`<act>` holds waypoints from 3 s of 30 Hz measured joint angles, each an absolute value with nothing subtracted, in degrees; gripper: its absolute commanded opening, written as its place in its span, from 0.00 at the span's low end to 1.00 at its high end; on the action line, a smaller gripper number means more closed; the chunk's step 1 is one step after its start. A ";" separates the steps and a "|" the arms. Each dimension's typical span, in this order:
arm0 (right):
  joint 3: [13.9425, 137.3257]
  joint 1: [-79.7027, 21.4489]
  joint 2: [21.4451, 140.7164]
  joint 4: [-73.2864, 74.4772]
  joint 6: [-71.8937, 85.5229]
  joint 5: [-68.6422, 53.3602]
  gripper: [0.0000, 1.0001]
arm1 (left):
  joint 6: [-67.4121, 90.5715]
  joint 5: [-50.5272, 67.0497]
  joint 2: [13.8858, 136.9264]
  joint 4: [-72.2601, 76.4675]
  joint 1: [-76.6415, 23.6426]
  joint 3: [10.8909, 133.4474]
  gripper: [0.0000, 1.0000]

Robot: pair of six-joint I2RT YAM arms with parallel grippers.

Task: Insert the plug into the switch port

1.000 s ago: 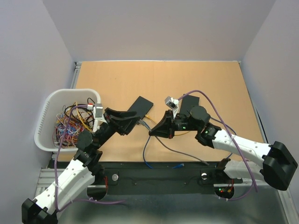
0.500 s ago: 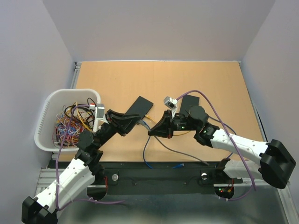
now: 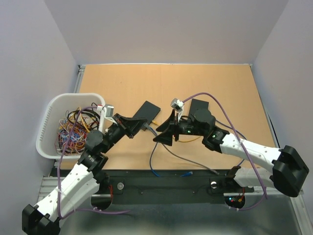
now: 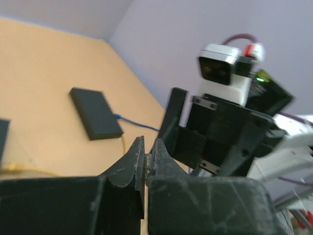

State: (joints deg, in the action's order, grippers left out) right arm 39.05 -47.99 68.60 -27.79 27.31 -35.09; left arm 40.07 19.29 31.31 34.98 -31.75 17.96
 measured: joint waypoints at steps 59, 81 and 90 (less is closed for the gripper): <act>54.06 -53.52 84.77 -4.19 10.31 7.40 0.00 | 39.00 8.14 54.35 18.74 -27.14 26.81 0.64; 62.63 -41.32 105.97 1.13 5.30 8.91 0.00 | 32.95 9.72 90.19 39.77 -15.53 38.46 0.60; 70.13 -41.32 112.25 2.52 3.40 6.15 0.00 | 30.13 16.16 102.13 48.16 -15.00 40.58 0.57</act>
State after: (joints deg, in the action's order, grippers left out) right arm 70.13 -41.32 112.25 2.52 3.40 6.15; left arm 30.13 16.16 102.13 48.16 -15.00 40.58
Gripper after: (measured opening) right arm 0.206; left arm 0.571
